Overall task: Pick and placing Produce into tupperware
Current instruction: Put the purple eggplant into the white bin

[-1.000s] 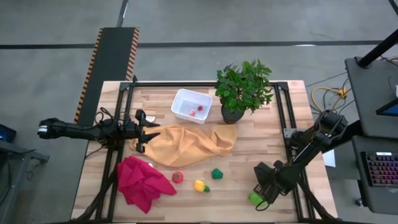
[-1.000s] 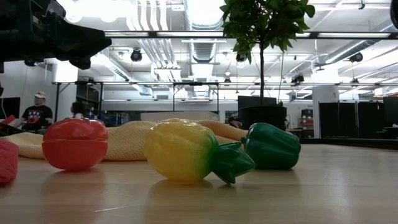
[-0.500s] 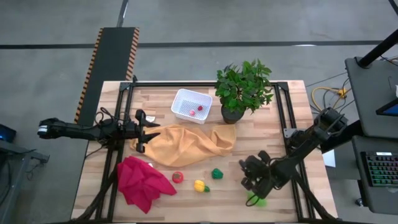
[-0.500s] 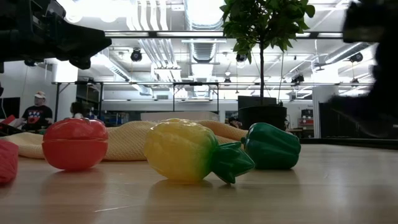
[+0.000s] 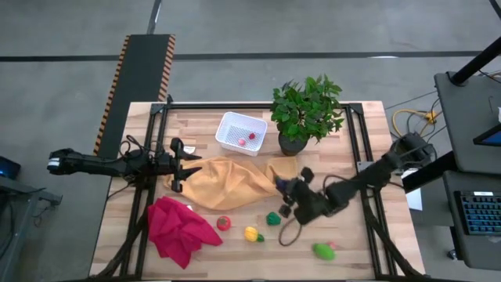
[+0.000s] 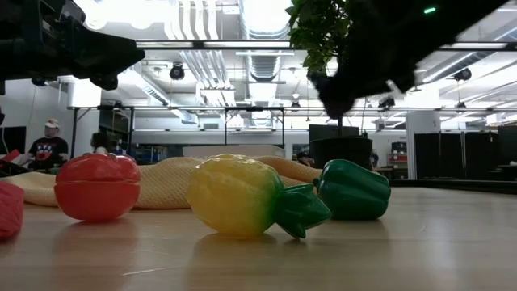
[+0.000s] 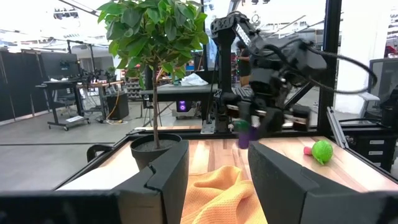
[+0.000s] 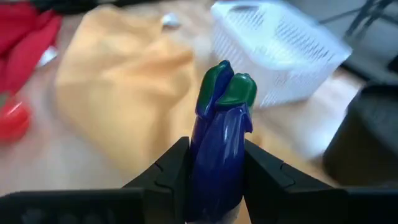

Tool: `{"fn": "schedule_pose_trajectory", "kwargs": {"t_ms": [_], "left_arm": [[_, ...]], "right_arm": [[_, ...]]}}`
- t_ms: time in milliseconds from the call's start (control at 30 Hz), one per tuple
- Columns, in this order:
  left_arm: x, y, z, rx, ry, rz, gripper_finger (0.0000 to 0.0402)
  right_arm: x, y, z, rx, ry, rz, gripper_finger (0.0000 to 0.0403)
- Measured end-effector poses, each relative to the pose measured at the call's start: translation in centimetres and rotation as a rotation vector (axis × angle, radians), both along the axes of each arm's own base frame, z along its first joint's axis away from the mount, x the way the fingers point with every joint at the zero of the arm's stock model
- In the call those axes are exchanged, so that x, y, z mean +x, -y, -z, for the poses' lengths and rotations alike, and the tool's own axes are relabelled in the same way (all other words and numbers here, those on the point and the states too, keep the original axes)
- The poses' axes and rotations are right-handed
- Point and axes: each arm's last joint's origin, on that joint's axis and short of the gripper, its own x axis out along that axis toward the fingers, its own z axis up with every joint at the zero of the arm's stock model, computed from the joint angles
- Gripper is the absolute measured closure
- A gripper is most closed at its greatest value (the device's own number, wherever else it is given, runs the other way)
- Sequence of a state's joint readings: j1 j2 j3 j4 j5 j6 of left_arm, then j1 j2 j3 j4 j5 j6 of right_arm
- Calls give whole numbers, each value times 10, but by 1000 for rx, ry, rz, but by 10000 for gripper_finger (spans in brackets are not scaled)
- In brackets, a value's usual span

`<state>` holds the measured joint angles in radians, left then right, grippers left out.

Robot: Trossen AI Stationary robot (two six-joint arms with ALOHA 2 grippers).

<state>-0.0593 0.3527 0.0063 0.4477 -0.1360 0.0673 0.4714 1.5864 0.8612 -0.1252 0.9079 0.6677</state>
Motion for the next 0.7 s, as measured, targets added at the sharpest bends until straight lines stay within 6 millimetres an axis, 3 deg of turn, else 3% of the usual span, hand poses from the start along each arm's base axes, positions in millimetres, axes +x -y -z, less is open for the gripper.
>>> {"fn": "schedule_pose_trajectory", "kwargs": {"t_ms": [333, 700], "left_arm": [[0, 0, 0, 0, 0, 0, 249], [0, 0, 0, 0, -1, 0, 249]], "right_arm": [[30, 51, -15, -88, 82, 89, 296], [43, 71, -30, -121, 210, 122, 296]]}}
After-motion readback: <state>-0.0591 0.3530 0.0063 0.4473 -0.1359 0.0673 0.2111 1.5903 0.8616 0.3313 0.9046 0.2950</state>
